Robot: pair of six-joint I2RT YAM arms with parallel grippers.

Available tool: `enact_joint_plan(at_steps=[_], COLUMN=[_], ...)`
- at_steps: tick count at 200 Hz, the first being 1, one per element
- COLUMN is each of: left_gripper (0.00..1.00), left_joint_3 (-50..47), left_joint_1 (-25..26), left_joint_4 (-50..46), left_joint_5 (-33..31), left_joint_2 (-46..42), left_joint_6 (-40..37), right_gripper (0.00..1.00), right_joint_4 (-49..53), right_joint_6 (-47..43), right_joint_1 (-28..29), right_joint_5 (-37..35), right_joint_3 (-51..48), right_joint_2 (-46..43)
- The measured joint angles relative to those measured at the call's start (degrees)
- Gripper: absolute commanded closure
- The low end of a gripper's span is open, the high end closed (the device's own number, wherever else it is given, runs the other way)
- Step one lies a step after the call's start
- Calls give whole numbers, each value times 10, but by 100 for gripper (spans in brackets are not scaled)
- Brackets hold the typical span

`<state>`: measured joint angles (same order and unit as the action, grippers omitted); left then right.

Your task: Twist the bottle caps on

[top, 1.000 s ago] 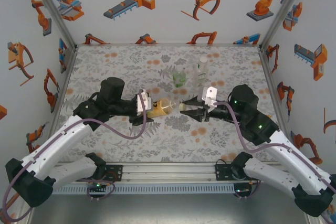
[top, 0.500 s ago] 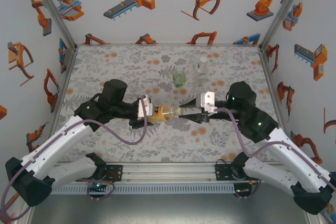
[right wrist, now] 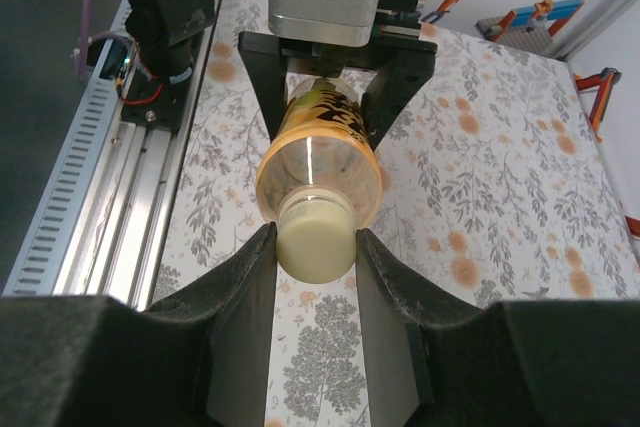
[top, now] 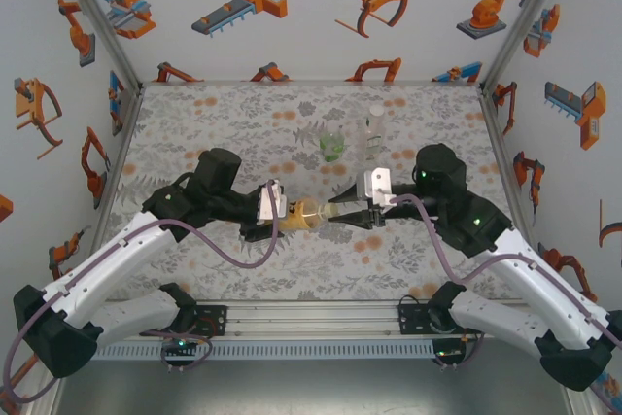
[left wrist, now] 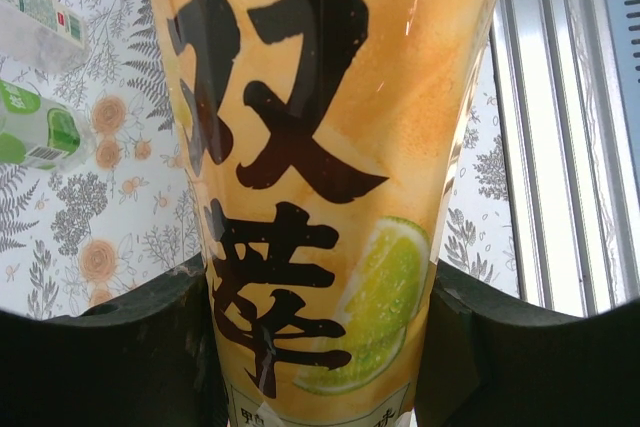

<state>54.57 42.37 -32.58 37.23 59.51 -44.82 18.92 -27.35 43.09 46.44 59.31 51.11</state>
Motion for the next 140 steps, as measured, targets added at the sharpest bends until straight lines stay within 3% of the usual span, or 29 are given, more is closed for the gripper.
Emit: enact_joint_plan(at_steps=[140], left_gripper=[100], left_joint_3=[1], left_joint_1=[2], left_joint_4=[-14], left_joint_5=[3], left_joint_2=[-1], left_joint_6=[-3], right_gripper=[81], right_joint_4=[38], right_joint_6=[-55], right_joint_1=[27], right_joint_5=[-23], right_joint_3=[13], right_joint_2=[10])
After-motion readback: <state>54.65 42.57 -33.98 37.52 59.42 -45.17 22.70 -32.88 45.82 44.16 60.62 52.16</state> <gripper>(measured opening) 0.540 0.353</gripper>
